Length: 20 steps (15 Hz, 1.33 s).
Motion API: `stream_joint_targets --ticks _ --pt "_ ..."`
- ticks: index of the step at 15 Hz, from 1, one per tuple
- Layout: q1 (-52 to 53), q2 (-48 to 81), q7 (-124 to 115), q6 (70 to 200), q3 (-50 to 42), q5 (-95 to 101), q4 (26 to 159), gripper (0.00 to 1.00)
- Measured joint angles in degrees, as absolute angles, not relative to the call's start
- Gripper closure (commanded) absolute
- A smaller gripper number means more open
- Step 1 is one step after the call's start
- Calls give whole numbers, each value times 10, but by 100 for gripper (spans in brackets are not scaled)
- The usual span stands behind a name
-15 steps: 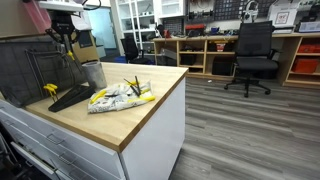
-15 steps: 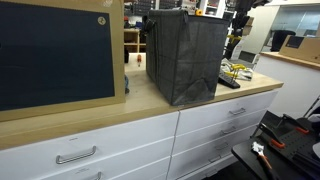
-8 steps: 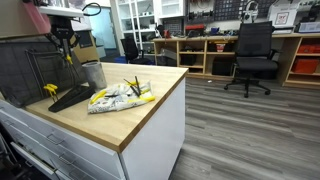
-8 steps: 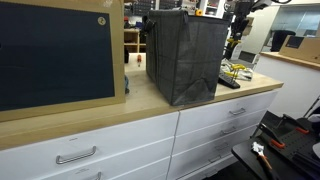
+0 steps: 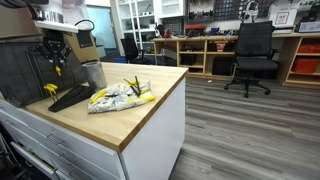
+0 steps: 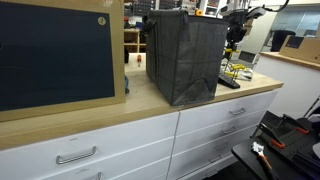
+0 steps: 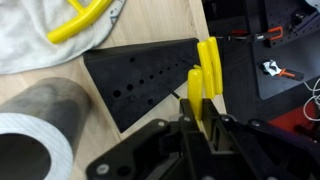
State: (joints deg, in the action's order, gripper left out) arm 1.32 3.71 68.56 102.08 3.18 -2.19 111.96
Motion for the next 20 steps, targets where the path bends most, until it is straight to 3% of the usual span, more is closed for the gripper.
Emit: stream_joint_targets --ticks 9,20 --pt "24 45 757 975 41 -1 1154 96" --pt "35 41 765 1024 53 19 1150 96"
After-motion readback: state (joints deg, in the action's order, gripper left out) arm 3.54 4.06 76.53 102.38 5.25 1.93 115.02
